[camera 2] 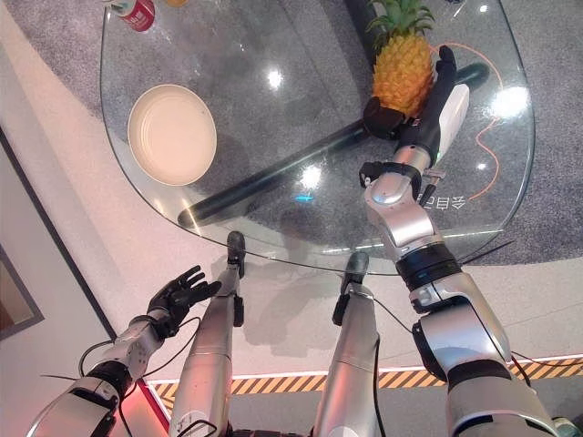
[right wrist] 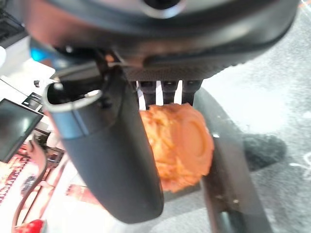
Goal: Pick up the fruit to the plate
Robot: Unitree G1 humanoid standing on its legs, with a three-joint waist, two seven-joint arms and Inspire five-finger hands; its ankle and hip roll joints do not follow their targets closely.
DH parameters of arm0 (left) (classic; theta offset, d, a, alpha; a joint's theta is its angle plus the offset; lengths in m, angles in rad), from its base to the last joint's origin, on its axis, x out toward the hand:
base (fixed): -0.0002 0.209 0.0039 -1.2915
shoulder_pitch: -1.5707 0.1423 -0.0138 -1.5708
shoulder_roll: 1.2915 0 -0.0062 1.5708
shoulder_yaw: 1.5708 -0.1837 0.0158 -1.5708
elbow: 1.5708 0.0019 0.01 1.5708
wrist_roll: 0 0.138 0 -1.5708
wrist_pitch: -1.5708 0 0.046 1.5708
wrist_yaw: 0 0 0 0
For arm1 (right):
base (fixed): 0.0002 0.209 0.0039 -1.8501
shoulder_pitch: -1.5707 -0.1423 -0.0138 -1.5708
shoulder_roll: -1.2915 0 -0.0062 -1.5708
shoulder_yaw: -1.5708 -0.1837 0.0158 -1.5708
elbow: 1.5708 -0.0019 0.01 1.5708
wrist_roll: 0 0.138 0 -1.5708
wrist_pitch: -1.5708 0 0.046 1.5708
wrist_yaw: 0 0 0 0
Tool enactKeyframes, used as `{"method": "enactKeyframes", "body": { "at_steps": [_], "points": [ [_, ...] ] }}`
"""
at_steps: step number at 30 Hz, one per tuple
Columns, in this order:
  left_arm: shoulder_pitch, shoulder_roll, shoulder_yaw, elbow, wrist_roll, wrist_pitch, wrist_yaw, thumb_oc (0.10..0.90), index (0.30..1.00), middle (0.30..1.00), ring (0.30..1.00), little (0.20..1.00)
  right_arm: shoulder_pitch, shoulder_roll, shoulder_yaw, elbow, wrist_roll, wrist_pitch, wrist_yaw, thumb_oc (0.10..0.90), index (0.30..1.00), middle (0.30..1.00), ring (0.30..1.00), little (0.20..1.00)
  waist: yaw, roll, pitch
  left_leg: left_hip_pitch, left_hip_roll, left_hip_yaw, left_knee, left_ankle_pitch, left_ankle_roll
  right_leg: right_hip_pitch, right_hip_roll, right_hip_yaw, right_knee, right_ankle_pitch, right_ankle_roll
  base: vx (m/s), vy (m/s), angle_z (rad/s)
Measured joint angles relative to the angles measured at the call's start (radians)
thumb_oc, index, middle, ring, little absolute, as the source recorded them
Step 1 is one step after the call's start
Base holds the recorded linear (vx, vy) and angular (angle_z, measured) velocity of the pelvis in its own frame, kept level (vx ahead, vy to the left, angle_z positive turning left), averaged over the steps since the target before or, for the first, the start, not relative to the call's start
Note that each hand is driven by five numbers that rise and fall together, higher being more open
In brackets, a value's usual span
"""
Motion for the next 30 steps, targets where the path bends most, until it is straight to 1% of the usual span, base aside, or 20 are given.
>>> {"method": "enactKeyframes", "body": {
  "at_steps": [15, 16, 17, 30],
  "points": [
    [0.0, 0.0, -0.001, 0.0, 0.0, 0.0, 0.0, 0.8, 0.9, 0.9, 0.9, 0.9, -0.007, 0.019, -0.001, 0.047, 0.062, 0.014, 0.029, 0.8, 0.9, 0.9, 0.9, 0.9, -0.001, 0.0, 0.0, 0.0, 0.0, -0.001, 0.0, 0.0, -0.001, 0.0, 0.0, 0.0, 0.001, -0.001, 0.0, 0.0, 0.0, 0.0],
    [0.0, 0.0, -0.001, -0.001, 0.0, 0.0, 0.0, 0.8, 0.9, 0.9, 0.9, 0.9, -0.008, 0.019, -0.001, 0.047, 0.066, 0.016, 0.029, 0.493, 0.636, 0.636, 0.636, 0.593, -0.001, 0.0, 0.0, 0.0, 0.0, -0.001, 0.0, 0.0, -0.001, 0.0, 0.0, 0.0, 0.002, -0.001, 0.0, 0.0, 0.0, 0.0],
    [0.0, 0.0, -0.001, -0.001, 0.0, 0.0, 0.0, 0.8, 0.9, 0.9, 0.9, 0.9, -0.008, 0.019, -0.001, 0.047, 0.067, 0.021, 0.031, 0.1, 0.3, 0.3, 0.3, 0.2, -0.002, 0.0, 0.0, 0.0, 0.0, -0.001, 0.0, 0.0, -0.001, 0.0, 0.0, 0.0, 0.002, -0.001, 0.0, 0.0, 0.0, 0.0],
    [0.0, 0.0, -0.001, -0.002, -0.001, -0.001, 0.004, 0.8, 0.9, 0.9, 0.9, 0.9, -0.019, 0.01, -0.002, 0.06, 0.066, 0.03, 0.044, 0.1, 0.3, 0.3, 0.3, 0.2, -0.003, 0.0, 0.0, 0.0, 0.0, -0.001, 0.0, 0.001, -0.002, 0.0, 0.0, 0.0, 0.002, 0.0, 0.0, 0.0, 0.0, 0.0]
  ]
}}
